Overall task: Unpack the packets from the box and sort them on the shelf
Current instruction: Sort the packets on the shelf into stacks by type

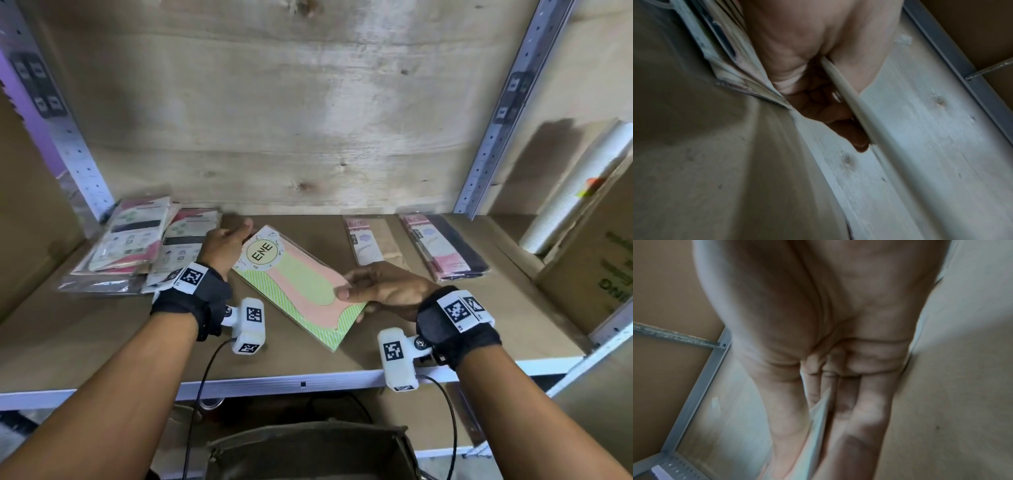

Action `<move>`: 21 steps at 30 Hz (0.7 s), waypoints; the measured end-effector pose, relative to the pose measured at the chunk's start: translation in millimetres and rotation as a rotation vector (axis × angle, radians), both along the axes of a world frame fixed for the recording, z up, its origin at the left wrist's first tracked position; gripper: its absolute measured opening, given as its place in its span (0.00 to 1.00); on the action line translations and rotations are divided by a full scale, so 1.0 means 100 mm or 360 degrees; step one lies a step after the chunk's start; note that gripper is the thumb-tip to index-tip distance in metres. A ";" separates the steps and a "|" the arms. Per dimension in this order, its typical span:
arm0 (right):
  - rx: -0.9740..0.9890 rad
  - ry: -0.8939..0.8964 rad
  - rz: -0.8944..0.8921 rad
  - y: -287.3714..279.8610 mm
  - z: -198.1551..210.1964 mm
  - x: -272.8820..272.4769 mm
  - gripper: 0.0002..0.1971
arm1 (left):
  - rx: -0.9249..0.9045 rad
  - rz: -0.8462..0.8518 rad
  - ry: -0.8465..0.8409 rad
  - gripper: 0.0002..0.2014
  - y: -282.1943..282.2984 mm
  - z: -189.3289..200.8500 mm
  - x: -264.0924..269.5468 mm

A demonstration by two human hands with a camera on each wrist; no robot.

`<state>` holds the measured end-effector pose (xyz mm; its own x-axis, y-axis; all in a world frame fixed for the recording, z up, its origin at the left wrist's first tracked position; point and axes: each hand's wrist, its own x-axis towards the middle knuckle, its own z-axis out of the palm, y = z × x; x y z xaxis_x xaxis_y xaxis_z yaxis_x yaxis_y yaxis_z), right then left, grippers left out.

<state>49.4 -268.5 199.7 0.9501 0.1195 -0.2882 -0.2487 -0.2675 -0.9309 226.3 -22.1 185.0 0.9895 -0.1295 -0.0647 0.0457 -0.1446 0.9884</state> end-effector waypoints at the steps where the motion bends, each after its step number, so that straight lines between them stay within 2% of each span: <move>1: 0.0027 -0.0005 -0.0018 -0.02 0.01 -0.01 0.06 | -0.0086 0.0000 0.0035 0.20 0.02 0.01 -0.01; 3: 0.0083 -0.0024 -0.0073 -0.04 0.01 -0.04 0.04 | -0.0380 0.0014 0.0165 0.22 0.07 0.05 -0.07; 6: 0.0294 -0.0059 -0.0232 -0.05 0.01 -0.04 0.09 | -0.0738 -0.0077 0.0485 0.28 0.07 0.11 -0.20; 7: 0.0378 -0.0073 -0.0299 -0.03 0.01 -0.03 0.14 | -0.0687 -0.0174 0.0549 0.30 0.03 0.13 -0.27; 9: 0.0508 -0.0103 -0.0431 0.02 0.00 0.01 0.19 | -0.0347 -0.0475 0.0561 0.35 -0.10 0.16 -0.47; 11: 0.0621 -0.0122 -0.0532 0.09 -0.01 0.04 0.13 | -0.0096 -0.0856 0.0506 0.37 -0.25 0.16 -0.66; 13: 0.0658 -0.0121 -0.0586 0.15 -0.02 0.07 0.09 | -0.0042 -0.1127 0.0419 0.25 -0.34 0.14 -0.78; 14: 0.0638 -0.0112 -0.0605 0.17 -0.02 0.08 0.09 | -0.0015 -0.1159 0.0369 0.19 -0.35 0.14 -0.81; 16: 0.0583 -0.0081 -0.0613 0.19 -0.04 0.08 0.10 | 0.0053 -0.1090 0.0277 0.12 -0.35 0.13 -0.81; 21: 0.0617 0.0042 -0.0564 0.11 -0.06 0.06 0.13 | 0.0038 -0.0996 0.0393 0.09 -0.24 0.13 -0.70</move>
<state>55.0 -257.6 193.9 0.9446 -0.1053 -0.3107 -0.2859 0.2002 -0.9371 156.1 -46.4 198.2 0.6843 -0.6695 -0.2891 0.1702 -0.2388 0.9560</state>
